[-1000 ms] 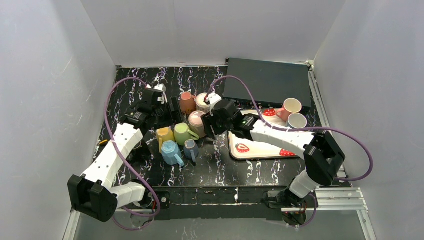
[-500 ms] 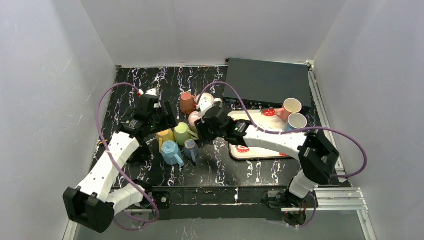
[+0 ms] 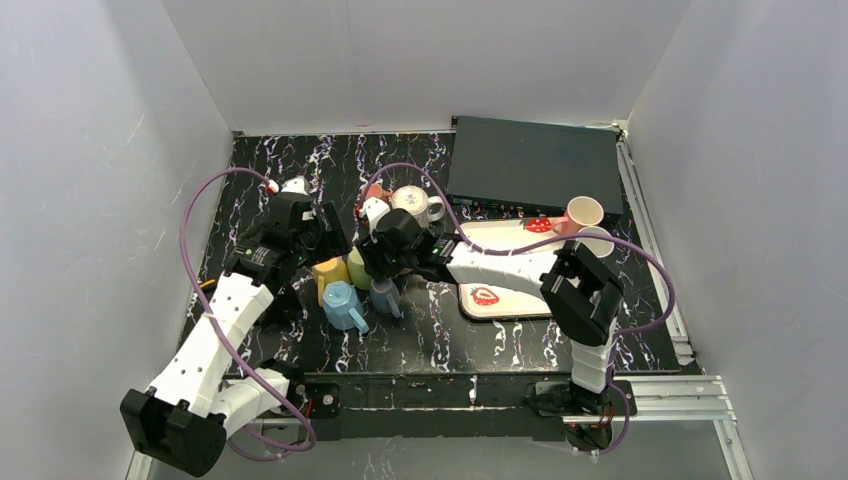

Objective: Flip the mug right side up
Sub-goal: Turn over the cup at the center of the board.

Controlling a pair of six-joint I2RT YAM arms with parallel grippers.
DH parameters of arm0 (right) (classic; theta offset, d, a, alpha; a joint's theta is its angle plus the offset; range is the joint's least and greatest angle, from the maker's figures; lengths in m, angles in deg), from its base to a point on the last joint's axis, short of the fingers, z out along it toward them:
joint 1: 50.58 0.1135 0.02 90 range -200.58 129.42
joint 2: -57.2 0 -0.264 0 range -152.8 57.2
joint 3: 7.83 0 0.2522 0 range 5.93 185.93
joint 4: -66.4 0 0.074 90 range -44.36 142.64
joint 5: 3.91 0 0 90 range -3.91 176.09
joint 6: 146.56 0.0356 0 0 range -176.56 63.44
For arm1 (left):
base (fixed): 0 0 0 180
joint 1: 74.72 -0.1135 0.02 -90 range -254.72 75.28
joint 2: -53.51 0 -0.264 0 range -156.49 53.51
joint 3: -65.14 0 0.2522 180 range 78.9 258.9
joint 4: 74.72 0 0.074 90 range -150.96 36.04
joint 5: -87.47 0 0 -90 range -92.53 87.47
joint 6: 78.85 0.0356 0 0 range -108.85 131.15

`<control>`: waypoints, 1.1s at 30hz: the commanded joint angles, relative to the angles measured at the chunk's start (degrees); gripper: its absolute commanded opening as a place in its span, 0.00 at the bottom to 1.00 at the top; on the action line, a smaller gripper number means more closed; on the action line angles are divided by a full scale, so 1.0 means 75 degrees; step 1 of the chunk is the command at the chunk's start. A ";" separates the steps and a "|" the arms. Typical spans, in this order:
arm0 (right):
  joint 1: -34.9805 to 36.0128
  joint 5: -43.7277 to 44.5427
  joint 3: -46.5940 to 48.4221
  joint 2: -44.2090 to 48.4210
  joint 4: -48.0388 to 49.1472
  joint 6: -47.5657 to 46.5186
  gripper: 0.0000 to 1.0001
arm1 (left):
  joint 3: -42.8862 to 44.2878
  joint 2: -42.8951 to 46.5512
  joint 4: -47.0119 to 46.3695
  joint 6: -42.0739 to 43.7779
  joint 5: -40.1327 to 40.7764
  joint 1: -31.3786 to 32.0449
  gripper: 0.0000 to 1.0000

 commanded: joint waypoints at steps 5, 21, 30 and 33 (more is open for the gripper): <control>-0.0048 -0.0097 0.0524 -0.0381 -0.0188 -0.0412 0.64 | 0.0065 0.0196 0.0198 0.0095 0.0356 0.0006 0.77; -0.0045 0.0242 0.1305 -0.0971 -0.0842 -0.1355 0.45 | 0.0159 0.0417 0.0340 0.0131 0.0662 -0.0003 0.78; -0.0041 0.0533 0.2269 -0.1500 -0.1400 -0.1556 0.22 | 0.0187 0.0512 0.0421 0.0083 0.0885 0.0006 0.78; -0.0048 0.0467 0.2534 -0.1470 -0.1363 -0.1537 0.02 | 0.0124 0.0805 0.0239 0.0092 0.0993 0.0002 0.78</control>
